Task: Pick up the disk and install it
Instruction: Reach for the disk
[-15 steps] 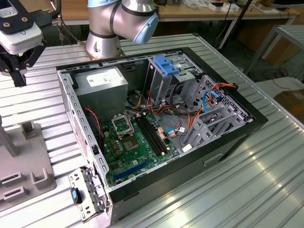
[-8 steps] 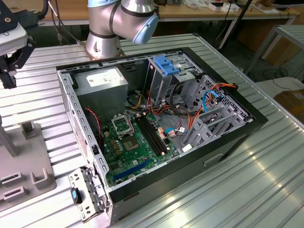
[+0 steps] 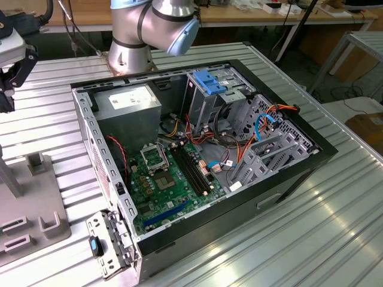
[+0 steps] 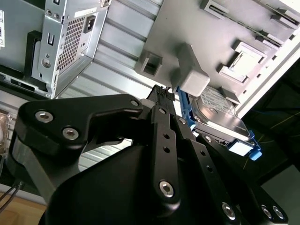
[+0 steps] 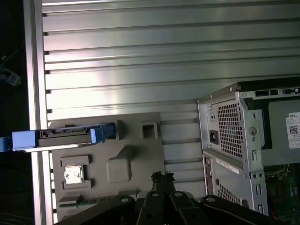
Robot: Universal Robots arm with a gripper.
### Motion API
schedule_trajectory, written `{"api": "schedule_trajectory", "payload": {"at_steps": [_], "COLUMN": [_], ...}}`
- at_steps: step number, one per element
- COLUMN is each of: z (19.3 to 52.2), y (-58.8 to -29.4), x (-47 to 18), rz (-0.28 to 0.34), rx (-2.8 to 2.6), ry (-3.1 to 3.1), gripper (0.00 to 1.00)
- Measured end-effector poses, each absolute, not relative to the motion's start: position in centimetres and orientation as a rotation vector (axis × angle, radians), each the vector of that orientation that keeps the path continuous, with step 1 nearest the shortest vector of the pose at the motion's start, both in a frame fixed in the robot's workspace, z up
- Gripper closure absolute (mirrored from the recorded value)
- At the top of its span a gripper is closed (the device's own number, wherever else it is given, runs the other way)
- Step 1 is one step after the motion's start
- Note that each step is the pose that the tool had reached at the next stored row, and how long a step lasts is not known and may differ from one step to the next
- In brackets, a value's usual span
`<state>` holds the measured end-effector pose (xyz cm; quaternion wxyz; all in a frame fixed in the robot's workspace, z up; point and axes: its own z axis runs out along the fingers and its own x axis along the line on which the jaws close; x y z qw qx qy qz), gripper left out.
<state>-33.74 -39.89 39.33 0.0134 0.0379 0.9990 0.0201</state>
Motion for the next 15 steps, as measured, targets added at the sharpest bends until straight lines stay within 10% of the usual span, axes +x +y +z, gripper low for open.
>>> {"api": "schedule_trajectory", "payload": {"at_steps": [15], "z": [39.33], "y": [-39.89], "x": [-34.86], "rz": [0.063], "rx": [0.118], "ry": [3.112], "gripper": [0.89]}}
